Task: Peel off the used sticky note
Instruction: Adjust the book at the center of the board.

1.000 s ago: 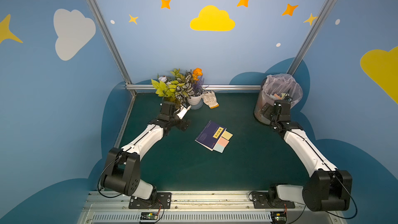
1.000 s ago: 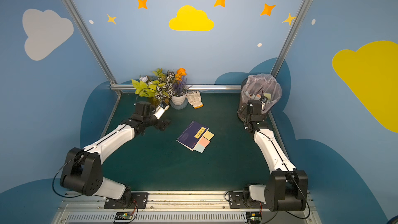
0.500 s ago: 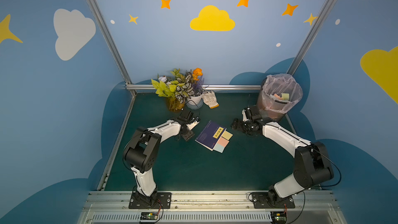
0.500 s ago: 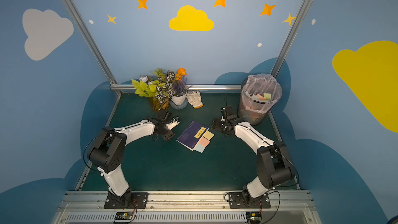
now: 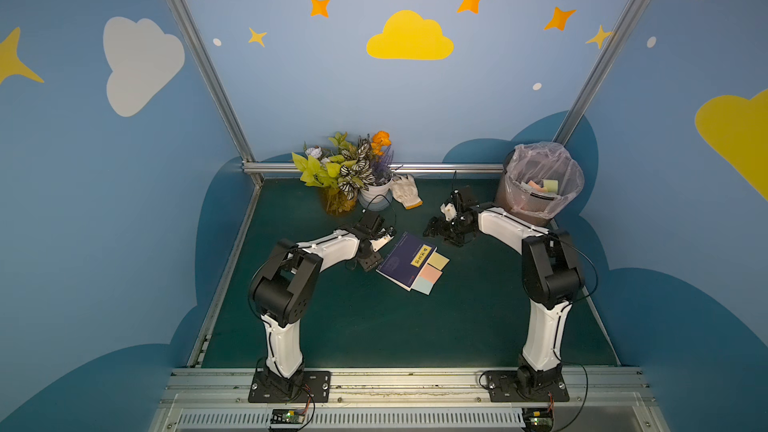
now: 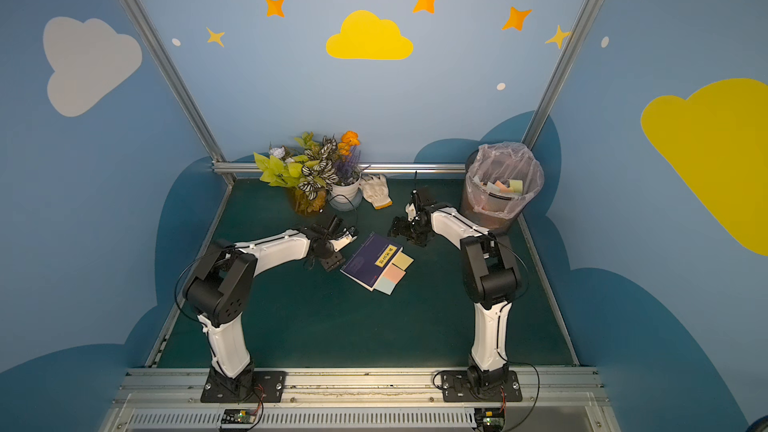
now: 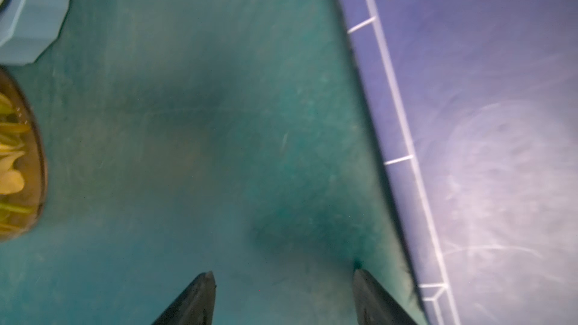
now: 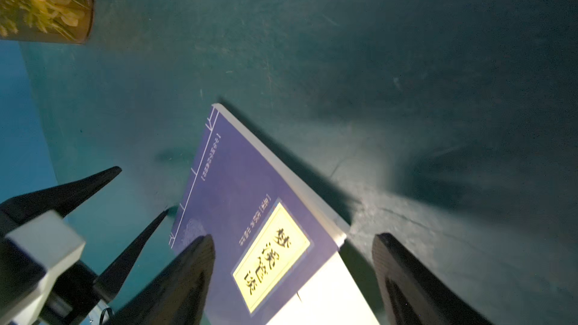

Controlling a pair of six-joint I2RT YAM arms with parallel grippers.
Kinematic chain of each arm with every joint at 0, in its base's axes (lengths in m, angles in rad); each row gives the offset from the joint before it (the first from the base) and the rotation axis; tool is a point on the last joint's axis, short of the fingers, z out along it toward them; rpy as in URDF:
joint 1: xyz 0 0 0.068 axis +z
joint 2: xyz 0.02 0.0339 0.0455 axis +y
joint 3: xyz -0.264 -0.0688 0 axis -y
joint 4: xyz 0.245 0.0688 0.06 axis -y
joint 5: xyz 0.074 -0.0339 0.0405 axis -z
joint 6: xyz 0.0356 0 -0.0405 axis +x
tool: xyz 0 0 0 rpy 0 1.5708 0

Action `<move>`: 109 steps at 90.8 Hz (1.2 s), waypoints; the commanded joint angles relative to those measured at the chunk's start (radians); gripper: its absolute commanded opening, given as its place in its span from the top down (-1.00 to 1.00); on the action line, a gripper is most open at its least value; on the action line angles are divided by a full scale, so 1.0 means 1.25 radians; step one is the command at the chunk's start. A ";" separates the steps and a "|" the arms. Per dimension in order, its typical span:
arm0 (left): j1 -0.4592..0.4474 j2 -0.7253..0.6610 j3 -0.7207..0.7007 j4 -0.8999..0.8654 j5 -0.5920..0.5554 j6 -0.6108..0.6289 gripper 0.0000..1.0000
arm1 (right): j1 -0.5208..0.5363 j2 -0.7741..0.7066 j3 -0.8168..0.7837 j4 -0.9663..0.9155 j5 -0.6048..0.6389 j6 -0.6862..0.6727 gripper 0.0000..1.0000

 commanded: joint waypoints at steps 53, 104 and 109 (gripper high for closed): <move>-0.095 -0.132 -0.179 -0.130 0.188 0.034 -0.47 | 0.100 0.095 0.050 -0.078 -0.154 -0.098 -0.70; 0.002 -0.154 -0.086 -0.153 0.264 -0.014 -0.58 | 0.039 -0.128 -0.114 0.014 -0.113 0.034 -0.75; 0.004 -0.147 -0.077 -0.147 0.261 -0.033 -0.65 | 0.039 -0.163 -0.149 0.046 -0.103 0.060 -0.75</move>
